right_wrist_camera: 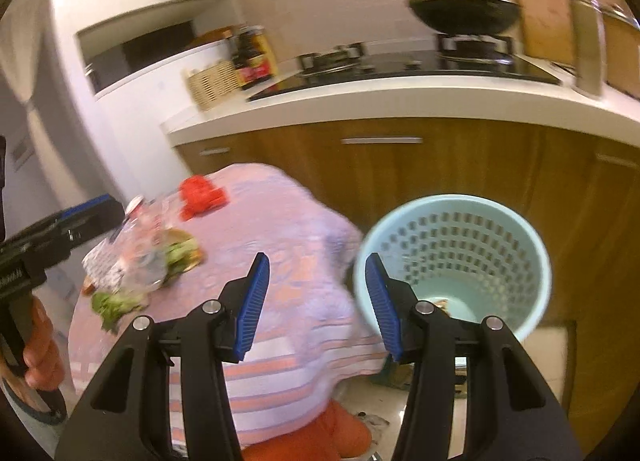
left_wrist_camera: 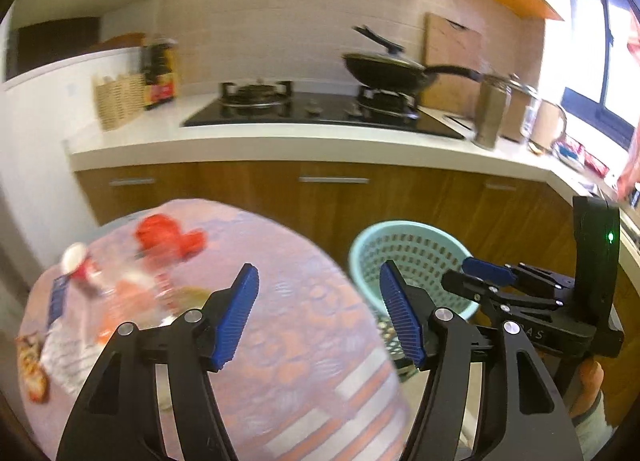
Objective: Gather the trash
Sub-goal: 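Grasp the bok choy with the left tool while the right tool grasps the plastic bag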
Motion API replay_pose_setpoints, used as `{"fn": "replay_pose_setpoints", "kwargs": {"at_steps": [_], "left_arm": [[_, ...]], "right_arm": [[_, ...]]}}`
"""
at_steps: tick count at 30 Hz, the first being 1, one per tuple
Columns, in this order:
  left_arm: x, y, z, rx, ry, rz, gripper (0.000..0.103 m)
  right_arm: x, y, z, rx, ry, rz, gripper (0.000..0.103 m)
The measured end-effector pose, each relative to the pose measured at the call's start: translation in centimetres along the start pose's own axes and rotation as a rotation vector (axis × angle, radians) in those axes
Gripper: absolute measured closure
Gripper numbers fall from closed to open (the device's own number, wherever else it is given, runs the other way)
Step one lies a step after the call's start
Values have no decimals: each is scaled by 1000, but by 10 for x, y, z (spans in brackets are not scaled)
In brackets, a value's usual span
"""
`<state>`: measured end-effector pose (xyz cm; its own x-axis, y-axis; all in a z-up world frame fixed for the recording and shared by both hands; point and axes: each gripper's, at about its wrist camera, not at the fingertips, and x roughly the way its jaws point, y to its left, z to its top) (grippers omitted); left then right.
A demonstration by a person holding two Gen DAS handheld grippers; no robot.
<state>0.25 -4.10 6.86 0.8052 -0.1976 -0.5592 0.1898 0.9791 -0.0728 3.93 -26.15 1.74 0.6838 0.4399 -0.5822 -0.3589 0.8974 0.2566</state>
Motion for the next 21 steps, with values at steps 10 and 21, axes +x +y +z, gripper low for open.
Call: {"fn": "replay_pose_setpoints", "kwargs": {"at_steps": [10, 21], "left_arm": [[-79, 127, -53, -270, -107, 147, 35], [-66, 206, -120, -420, 43, 147, 31]], "right_arm": [[31, 60, -12, -98, 28, 78, 56], [97, 118, -30, -136, 72, 215, 56]]}}
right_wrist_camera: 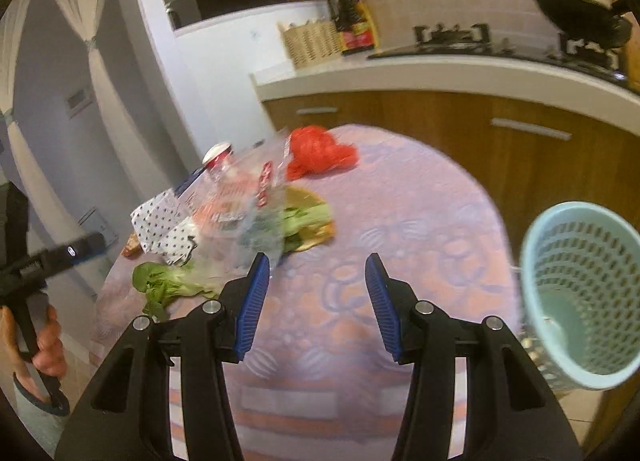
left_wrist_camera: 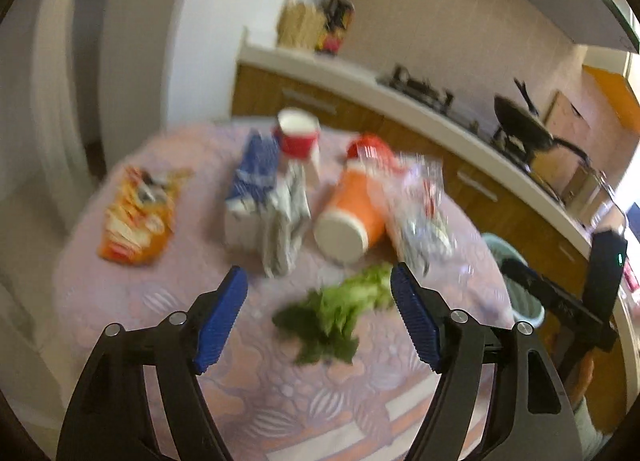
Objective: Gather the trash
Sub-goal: 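Grasp the bok choy with the left tool while the right tool grasps the plastic bag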
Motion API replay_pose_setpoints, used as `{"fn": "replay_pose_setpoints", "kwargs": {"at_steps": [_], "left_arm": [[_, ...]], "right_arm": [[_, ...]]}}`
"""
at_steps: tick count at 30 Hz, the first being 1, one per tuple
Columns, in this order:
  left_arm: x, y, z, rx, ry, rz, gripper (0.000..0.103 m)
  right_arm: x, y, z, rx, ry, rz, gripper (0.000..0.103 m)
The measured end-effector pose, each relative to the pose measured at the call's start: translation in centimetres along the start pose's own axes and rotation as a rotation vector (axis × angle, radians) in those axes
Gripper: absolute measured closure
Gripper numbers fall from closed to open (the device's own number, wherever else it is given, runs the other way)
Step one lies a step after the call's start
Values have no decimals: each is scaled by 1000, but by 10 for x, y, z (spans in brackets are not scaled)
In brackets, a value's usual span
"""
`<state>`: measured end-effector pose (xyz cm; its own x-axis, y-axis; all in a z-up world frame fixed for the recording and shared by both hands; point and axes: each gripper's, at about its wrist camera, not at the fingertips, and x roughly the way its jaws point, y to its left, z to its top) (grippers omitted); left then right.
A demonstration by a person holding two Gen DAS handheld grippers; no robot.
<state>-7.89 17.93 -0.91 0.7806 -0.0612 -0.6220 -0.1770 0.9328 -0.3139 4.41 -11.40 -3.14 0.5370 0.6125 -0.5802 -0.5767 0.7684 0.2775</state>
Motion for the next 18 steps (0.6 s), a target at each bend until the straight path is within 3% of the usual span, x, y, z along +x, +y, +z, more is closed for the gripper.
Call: {"fn": "replay_pose_setpoints", "kwargs": {"at_steps": [7, 12, 16, 18], "left_arm": [[63, -8, -7, 79, 121, 26, 31], [75, -22, -12, 135, 184, -72, 32], [57, -41, -29, 205, 250, -177, 32], [43, -50, -33, 241, 236, -215, 32]], "right_arm": [[21, 7, -3, -16, 46, -5, 56], [18, 1, -2, -16, 45, -19, 56], [16, -10, -3, 5, 48, -22, 56], [16, -14, -4, 14, 49, -25, 56]]}}
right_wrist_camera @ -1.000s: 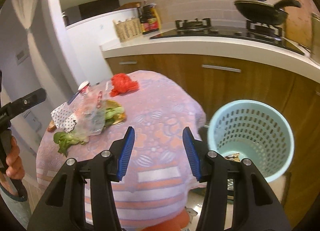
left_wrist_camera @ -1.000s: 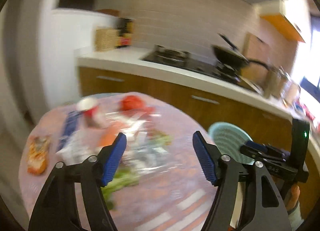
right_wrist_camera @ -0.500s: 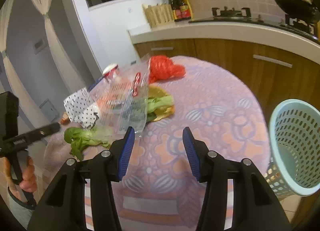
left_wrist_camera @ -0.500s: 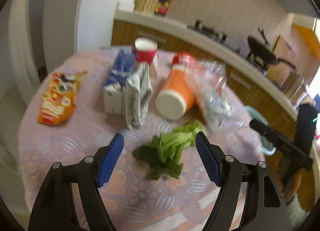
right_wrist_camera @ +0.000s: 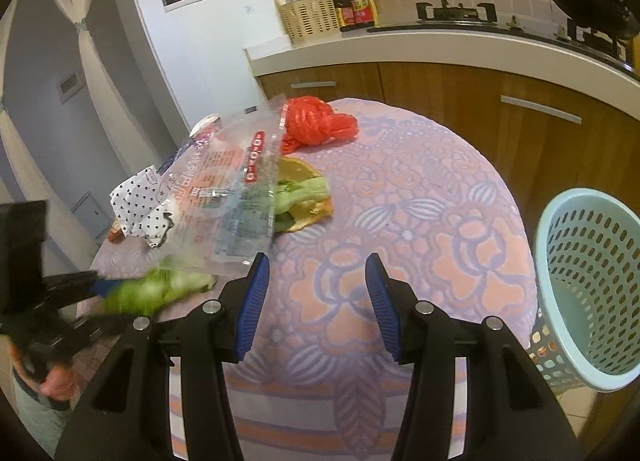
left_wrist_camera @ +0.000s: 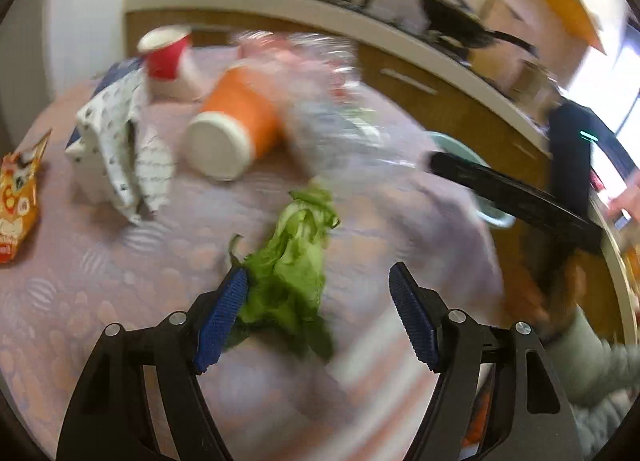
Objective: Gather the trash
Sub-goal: 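Grasp the bok choy with the left tool while the right tool grasps the plastic bag, then move both tools over the wastebasket and release the bok choy and bag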
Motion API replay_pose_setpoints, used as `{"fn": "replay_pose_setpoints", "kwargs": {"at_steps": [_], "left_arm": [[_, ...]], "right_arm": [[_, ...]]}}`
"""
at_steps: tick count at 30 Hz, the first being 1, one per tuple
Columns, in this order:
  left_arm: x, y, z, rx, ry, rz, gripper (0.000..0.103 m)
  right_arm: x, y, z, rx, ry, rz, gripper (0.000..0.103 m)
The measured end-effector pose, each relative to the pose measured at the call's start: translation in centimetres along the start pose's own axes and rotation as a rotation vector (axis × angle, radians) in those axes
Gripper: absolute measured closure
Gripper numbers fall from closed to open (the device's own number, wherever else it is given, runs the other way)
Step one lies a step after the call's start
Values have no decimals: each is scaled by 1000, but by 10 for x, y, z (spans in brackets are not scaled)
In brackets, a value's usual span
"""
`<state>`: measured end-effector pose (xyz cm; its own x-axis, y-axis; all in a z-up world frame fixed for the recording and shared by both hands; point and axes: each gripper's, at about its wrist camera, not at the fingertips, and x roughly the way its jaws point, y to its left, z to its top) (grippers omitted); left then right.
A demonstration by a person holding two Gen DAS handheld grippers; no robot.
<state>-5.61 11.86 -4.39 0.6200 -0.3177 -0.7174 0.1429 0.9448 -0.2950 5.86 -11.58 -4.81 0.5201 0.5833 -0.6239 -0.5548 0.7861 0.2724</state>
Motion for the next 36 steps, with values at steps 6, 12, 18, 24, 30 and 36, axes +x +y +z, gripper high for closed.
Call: {"fn": "replay_pose_setpoints", "kwargs": {"at_steps": [6, 12, 18, 24, 30, 36], "left_arm": [[-9, 0, 11, 32, -29, 153, 31], [32, -4, 17, 54, 69, 114, 31], [38, -10, 6, 34, 49, 187, 75], [29, 0, -7, -17, -13, 147, 76], [29, -1, -9, -11, -17, 151, 75], [28, -13, -12, -21, -25, 177, 76]], "right_arm": [[2, -6, 0, 17, 10, 8, 56], [1, -2, 12, -20, 2, -4, 56], [8, 11, 29, -52, 31, 56, 46], [45, 17, 40, 69, 145, 159, 41], [71, 27, 38, 134, 238, 250, 56], [45, 34, 33, 93, 181, 241, 96]]}}
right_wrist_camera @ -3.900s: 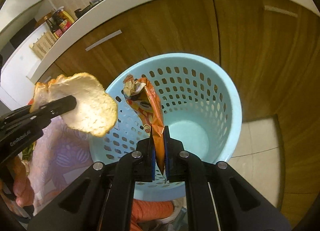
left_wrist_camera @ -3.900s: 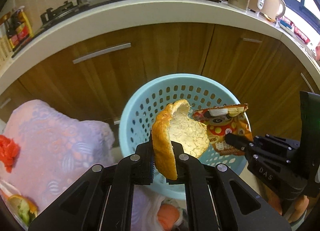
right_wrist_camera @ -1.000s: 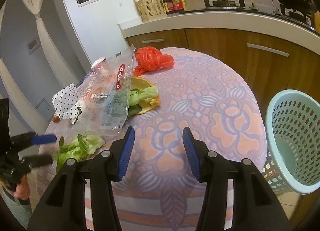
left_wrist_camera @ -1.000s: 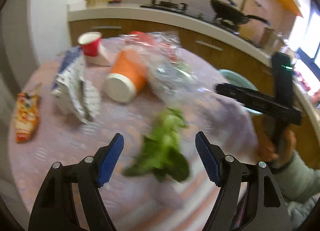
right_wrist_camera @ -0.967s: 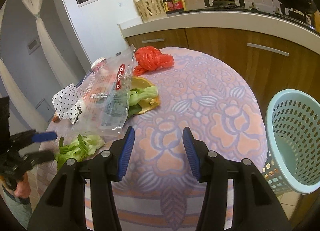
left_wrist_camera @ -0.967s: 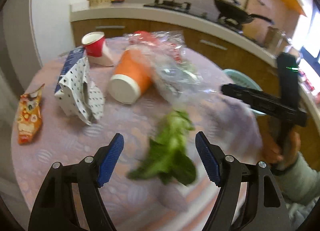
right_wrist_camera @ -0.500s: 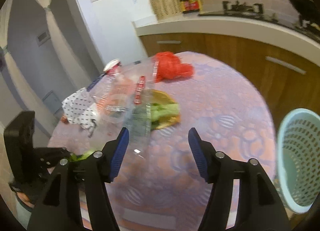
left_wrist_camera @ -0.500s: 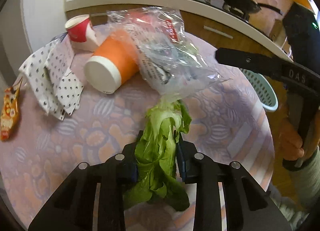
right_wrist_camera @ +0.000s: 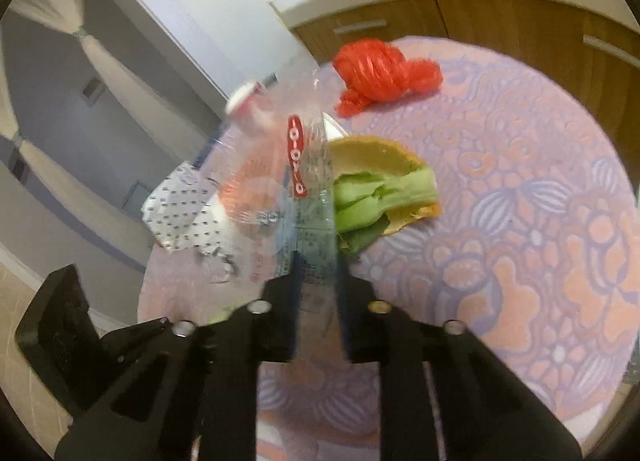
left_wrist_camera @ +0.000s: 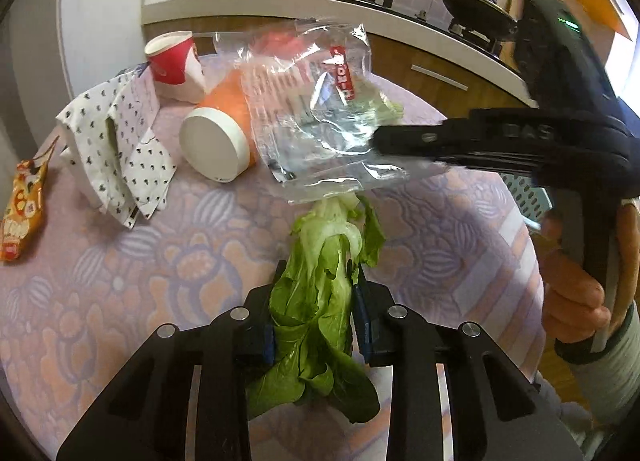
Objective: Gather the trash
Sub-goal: 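Move both tools over the wastebasket and release the bok choy and bag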
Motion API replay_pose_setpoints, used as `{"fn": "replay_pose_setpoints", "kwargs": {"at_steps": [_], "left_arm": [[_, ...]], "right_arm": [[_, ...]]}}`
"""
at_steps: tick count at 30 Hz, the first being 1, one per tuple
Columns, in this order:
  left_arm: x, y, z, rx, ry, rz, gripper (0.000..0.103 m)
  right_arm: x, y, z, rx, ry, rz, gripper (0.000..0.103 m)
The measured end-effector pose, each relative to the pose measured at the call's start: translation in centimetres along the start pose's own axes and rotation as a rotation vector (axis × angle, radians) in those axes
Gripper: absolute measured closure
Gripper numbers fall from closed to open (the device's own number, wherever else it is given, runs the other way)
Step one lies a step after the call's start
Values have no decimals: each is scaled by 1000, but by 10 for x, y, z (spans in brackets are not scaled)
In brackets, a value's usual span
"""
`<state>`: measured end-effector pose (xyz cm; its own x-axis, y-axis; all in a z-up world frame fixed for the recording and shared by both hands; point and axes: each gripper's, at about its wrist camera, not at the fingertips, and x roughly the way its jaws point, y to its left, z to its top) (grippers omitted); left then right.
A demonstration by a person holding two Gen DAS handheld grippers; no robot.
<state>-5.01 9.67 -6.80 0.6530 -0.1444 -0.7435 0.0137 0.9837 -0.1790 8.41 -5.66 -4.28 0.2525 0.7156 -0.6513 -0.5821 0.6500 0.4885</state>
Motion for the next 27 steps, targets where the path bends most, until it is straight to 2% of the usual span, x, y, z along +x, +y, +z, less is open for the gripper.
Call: {"fn": "replay_pose_setpoints", "kwargs": {"at_steps": [4, 12, 19, 27], "left_arm": [[-5, -6, 0, -2, -3, -1, 76], [-22, -38, 20, 47, -58, -21, 76], [-24, -76, 54, 127, -86, -54, 76], [2, -143, 90, 243, -65, -103, 76]], "right_arm": [[-35, 0, -6, -11, -78, -21, 98], [-109, -19, -17, -35, -269, -173, 98], [-171, -72, -26, 45, -372, -252, 98], [-218, -141, -48, 190, -444, -371, 98]]}}
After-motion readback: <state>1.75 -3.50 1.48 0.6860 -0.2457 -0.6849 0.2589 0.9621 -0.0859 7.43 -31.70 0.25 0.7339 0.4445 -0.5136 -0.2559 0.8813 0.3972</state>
